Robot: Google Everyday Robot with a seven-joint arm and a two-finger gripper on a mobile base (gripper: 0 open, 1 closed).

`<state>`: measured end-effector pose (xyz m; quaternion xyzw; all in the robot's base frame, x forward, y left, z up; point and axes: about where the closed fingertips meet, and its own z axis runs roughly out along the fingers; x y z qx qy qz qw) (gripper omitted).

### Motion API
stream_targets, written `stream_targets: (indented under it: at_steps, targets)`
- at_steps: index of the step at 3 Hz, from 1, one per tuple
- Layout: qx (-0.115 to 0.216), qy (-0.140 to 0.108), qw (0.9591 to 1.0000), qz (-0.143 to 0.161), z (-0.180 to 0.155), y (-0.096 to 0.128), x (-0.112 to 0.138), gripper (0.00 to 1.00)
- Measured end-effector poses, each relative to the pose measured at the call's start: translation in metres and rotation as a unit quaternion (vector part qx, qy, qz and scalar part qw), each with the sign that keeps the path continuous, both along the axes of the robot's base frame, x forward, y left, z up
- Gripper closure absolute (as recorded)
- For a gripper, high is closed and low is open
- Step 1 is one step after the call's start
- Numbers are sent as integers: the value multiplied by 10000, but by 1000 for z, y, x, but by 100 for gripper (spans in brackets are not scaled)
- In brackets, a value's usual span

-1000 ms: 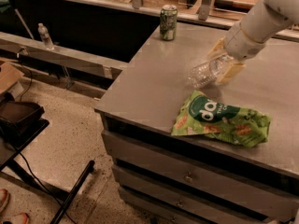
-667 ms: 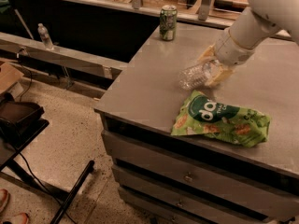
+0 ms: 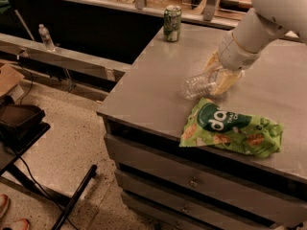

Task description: Move water bottle near green can

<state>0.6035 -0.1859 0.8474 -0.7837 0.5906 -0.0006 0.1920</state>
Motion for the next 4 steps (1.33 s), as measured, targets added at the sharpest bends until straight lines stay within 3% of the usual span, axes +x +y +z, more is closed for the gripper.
stream_targets:
  at_steps: [1,2,3,4]
  targets:
    - [0,0,10000,0,0,0,0,100]
    - [80,-350,9993,66,7,-3,13,100]
    - [239,-1042,9941,193,30,-6,41,100]
    - [344,-1681,9848,255,53,-9,72,100]
